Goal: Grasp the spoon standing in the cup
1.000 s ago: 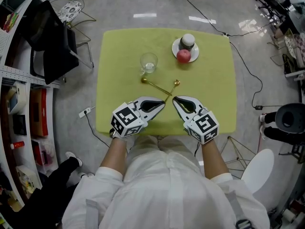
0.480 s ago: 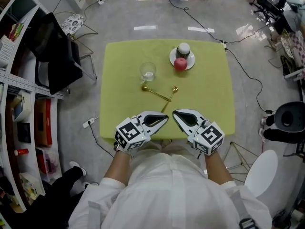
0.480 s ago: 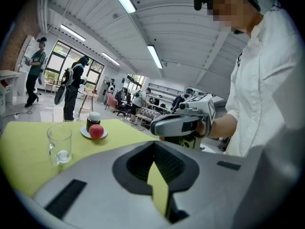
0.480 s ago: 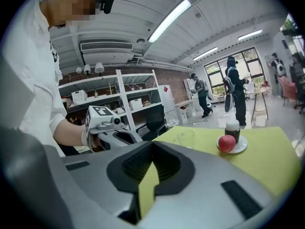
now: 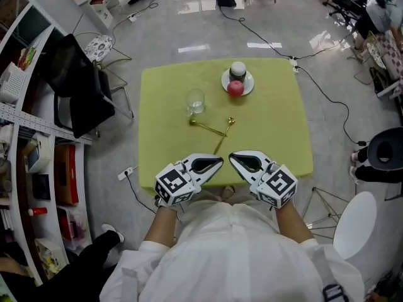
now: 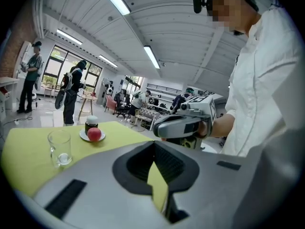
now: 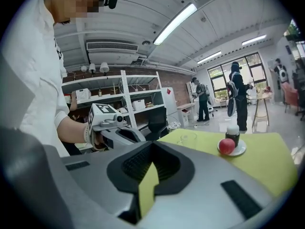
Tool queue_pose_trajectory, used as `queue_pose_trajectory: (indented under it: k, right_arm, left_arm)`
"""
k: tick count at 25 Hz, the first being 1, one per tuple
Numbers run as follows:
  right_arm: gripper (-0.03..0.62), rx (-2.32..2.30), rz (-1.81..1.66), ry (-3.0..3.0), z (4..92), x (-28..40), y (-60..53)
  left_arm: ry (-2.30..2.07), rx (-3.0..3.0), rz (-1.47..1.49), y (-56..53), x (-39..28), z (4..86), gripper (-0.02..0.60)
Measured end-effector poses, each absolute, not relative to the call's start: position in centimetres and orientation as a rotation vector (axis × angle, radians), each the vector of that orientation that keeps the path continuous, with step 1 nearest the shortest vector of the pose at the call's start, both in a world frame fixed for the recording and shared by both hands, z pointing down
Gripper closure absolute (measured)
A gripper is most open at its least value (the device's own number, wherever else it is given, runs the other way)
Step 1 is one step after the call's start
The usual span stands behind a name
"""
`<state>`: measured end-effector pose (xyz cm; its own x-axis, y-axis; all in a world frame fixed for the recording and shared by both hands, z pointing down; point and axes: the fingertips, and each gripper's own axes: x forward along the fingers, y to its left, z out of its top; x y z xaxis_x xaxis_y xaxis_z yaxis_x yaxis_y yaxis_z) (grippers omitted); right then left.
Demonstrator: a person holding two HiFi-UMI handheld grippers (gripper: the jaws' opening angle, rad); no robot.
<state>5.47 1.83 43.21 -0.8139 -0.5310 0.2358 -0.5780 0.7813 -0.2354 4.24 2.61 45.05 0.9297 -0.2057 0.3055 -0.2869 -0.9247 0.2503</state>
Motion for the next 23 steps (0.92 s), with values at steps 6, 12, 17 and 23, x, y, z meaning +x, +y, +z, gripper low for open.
queue_pose_trajectory:
  k: [6, 12, 17, 23]
  right_arm:
    - [0.591, 0.883, 0.435, -2.839, 42.9, 5.3, 1.8]
    - [0.591, 0.891, 0.414, -2.849, 42.6, 5.4, 1.7]
    - [0.591, 0.891, 0.424, -2.840, 42.9, 5.2, 1.9]
    - [0.591, 0.896, 0.431, -2.830, 43.2, 5.4, 1.5]
  left_arm:
    - [-0.373, 2.817, 0.423, 2.8, 4.1, 44.8, 0.578]
    - [-0.386, 2.826, 0.444, 3.0, 3.5, 44.5, 0.578]
    - [-0.388, 2.821, 0.454, 3.2, 3.0, 44.6, 0.578]
    - [-0.376, 2.819, 0.456, 2.9, 3.0, 44.9, 0.578]
